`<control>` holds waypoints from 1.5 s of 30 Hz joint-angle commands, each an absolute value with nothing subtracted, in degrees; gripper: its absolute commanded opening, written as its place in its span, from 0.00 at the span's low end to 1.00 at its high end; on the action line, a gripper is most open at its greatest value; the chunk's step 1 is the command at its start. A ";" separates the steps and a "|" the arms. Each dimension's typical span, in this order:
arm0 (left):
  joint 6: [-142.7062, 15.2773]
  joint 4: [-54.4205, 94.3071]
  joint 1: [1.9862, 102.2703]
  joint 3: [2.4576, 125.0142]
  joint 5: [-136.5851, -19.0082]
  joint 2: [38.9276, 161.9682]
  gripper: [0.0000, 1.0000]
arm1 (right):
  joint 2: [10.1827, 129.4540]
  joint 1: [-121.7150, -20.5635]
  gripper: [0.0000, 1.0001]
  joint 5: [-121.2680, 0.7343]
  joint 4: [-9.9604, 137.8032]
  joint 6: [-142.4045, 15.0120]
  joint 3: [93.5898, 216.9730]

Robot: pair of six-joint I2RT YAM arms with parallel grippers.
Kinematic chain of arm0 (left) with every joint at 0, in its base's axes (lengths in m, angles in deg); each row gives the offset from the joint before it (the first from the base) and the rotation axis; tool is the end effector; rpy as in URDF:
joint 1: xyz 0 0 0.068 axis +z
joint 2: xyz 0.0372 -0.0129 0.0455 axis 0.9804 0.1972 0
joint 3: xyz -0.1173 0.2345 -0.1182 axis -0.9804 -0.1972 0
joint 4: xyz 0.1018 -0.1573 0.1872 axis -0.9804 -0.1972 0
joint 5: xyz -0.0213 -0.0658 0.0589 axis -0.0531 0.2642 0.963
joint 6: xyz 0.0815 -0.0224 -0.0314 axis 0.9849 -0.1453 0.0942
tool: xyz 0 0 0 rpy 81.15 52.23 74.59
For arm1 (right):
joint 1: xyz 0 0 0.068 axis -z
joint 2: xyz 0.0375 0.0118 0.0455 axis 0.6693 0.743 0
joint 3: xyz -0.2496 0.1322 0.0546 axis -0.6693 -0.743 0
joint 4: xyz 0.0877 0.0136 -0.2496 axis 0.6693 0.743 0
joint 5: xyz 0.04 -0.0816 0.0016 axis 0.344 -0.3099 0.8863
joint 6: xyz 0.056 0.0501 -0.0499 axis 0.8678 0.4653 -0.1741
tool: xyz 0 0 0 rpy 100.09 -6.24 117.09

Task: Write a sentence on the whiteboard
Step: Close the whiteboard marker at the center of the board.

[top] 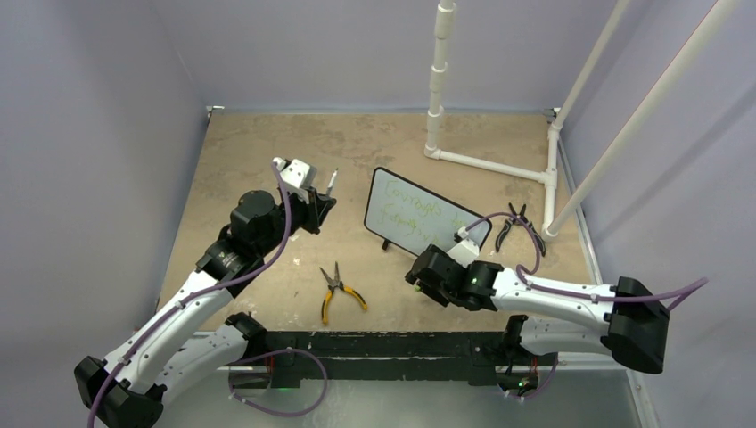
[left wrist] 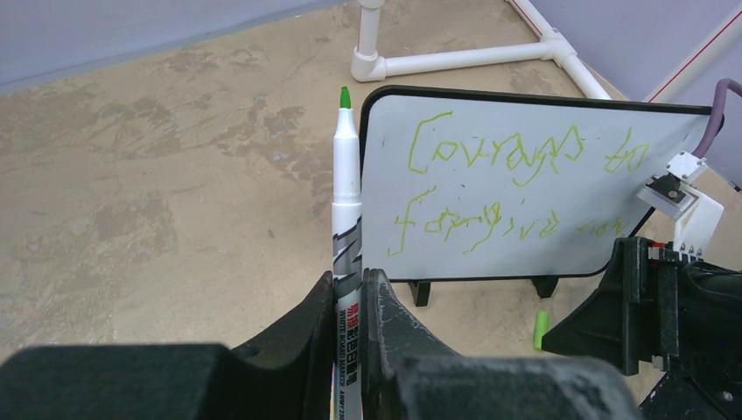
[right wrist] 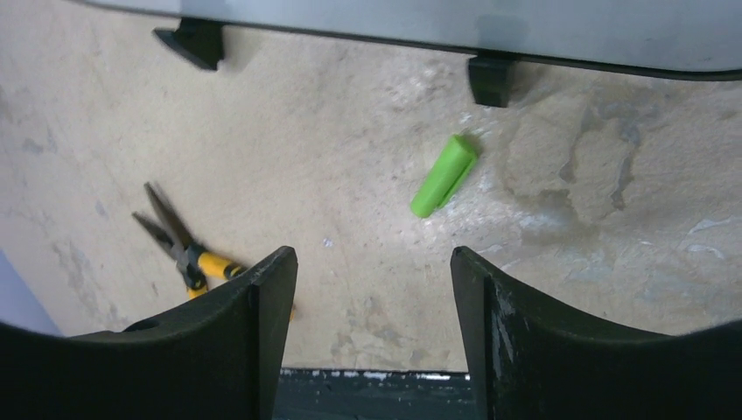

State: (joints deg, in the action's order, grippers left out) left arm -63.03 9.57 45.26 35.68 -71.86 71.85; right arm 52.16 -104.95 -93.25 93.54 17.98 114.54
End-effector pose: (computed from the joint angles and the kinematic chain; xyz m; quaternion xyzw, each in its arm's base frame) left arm 0.1917 -0.1301 0.3360 0.1629 0.7540 -0.2542 0.5834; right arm 0.1300 0.1788 0.1717 0.2654 0.9032 0.2026 0.2696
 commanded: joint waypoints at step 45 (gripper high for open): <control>-64.14 11.16 45.69 34.89 -75.03 69.34 0.00 | 78.12 -104.27 0.18 -103.68 99.02 18.42 126.99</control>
State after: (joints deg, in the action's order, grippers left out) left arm -63.53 9.61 45.26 34.83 -74.05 70.01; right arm 77.64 -104.58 -103.13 98.09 19.14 126.21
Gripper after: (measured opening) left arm 0.104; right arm 0.235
